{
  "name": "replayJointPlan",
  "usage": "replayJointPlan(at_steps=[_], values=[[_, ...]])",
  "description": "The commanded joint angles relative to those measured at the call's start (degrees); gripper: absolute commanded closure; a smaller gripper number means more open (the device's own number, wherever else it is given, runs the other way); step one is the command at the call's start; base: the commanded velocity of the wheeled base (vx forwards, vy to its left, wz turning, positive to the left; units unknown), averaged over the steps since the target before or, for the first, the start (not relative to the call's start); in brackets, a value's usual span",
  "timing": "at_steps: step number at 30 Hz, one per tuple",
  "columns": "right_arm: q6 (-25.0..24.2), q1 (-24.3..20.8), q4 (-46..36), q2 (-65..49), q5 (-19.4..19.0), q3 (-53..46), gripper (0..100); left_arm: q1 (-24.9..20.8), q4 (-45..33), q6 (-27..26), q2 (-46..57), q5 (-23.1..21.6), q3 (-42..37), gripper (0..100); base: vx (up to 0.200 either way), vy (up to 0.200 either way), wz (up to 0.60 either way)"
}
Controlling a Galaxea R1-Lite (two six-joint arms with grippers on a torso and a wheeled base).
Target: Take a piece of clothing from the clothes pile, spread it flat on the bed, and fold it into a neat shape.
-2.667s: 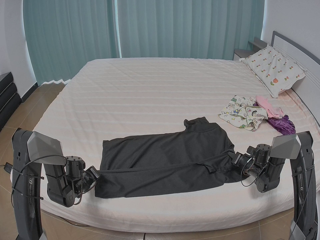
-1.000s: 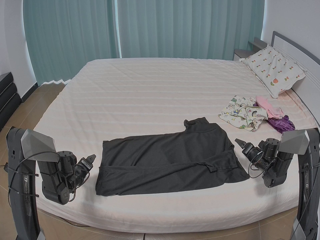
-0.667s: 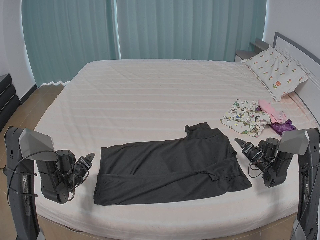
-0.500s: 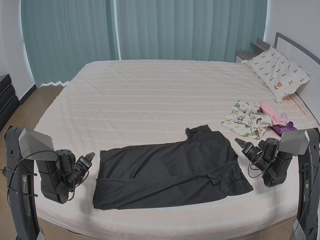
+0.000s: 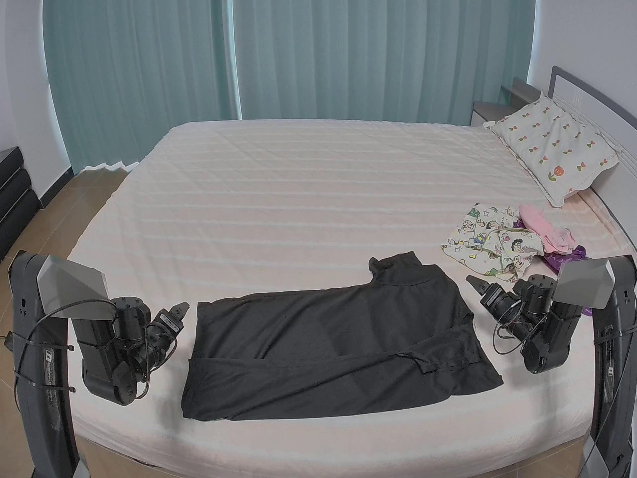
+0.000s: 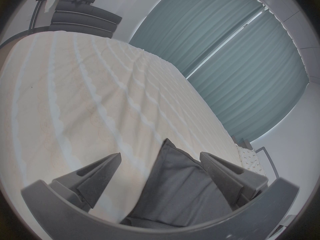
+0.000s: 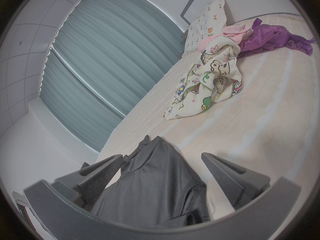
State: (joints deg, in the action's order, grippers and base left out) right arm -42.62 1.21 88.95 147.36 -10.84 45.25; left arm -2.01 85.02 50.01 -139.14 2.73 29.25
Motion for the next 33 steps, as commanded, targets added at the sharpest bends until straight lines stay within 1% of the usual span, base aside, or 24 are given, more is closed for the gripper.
replayJointPlan(at_steps=[1, 21, 33], values=[[0.0, 0.0, 0.6, 0.2, 0.0, 0.0, 0, 0.0, 0.1, 0.0, -0.1, 0.1, 0.1, 0, 0.0, 0.0, 0.0], [0.1, -0.2, 0.6, 0.5, 0.0, 0.0, 0, 0.1, 0.7, 0.0, 0.9, 0.7, 0.2, 0, 0.0, 0.0, 0.0], [0.0, -0.2, 0.6, 0.5, 0.0, 0.0, 0, 0.0, 0.7, 1.2, 1.0, 0.7, 0.4, 0, 0.0, 0.0, 0.0]])
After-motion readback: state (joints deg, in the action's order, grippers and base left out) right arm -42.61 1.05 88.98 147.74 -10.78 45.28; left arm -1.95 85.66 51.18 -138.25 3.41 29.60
